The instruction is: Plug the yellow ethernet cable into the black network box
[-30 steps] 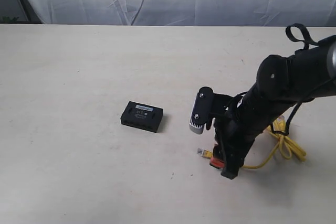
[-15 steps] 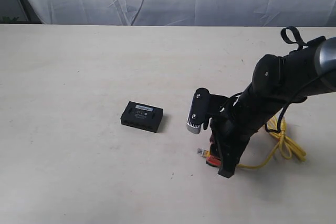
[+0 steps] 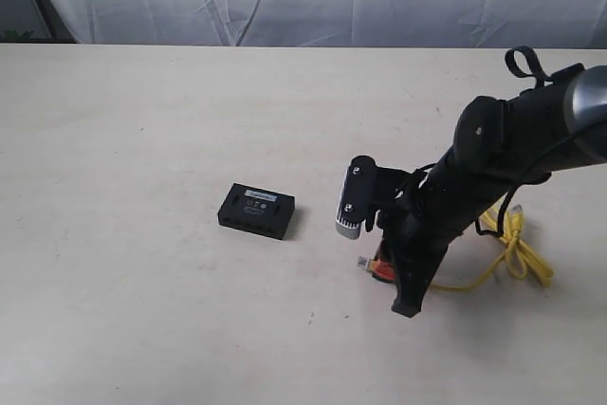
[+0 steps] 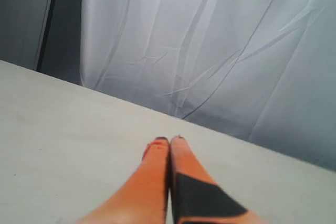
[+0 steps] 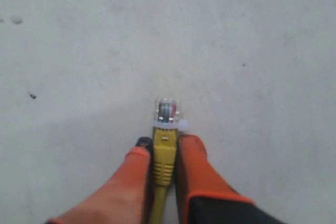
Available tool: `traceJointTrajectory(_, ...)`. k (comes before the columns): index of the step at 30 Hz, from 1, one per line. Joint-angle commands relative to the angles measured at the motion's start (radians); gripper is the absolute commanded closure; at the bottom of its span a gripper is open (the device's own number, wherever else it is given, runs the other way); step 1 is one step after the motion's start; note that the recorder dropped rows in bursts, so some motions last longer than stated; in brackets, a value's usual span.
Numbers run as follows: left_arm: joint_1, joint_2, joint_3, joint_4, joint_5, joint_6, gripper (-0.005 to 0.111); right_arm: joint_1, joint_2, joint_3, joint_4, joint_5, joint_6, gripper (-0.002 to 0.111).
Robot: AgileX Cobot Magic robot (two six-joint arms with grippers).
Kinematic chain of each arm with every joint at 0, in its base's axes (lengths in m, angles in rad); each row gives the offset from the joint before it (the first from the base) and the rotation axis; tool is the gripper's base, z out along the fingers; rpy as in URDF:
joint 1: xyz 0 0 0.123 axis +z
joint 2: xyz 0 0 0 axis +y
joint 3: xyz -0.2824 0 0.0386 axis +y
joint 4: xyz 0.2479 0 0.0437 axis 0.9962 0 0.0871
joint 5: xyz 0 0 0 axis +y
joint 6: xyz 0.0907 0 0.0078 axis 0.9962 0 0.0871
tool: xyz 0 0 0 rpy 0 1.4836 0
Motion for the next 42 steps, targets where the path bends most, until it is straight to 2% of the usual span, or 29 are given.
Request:
traceJointTrajectory(1,0.002,-0.006,0.005,-0.151,-0.075,-0.015,0.107,-0.003,-0.052,0.012,-0.02,-0.015,0.092,0.109)
traceJointTrajectory(6,0.002,-0.001,-0.009,-0.175,-0.075,-0.015,0.107,-0.003,-0.079,0.01,-0.078,0.025,0.263,0.109)
traceJointTrajectory(9,0.002,0.089,-0.066,-0.173,-0.013,-0.015,0.107,-0.003,-0.079,0.01,-0.156,0.06,0.343,0.109)
traceJointTrajectory(14,0.002,0.322,-0.195,-0.098,0.054,0.026,0.107,-0.003,-0.081,0.01,-0.176,0.04,0.432,0.109)
traceJointTrajectory(24,0.002,0.871,-0.568,-0.11,0.387,0.369,0.107,-0.003,-0.081,0.01,-0.176,0.038,0.452,0.109)
traceJointTrajectory(30,0.002,1.089,-0.695,-0.249,0.461,0.534,0.107,-0.003,-0.081,0.008,-0.172,0.045,0.494,0.109)
traceJointTrajectory(32,0.0,1.181,-0.744,-0.335,0.474,0.612,0.107,-0.003,-0.081,0.008,-0.169,0.045,0.492,0.109)
traceJointTrajectory(35,0.0,1.336,-0.813,-0.51,0.516,0.826,0.107,-0.003,-0.081,0.008,-0.129,0.04,0.492,0.109)
traceJointTrajectory(38,-0.007,1.445,-0.866,-0.593,0.532,0.897,0.107,-0.003,-0.081,0.008,-0.127,0.031,0.492,0.109)
traceJointTrajectory(42,-0.106,1.602,-0.944,-0.616,0.514,0.956,0.107,-0.003,-0.081,0.008,-0.096,0.034,0.492,0.109)
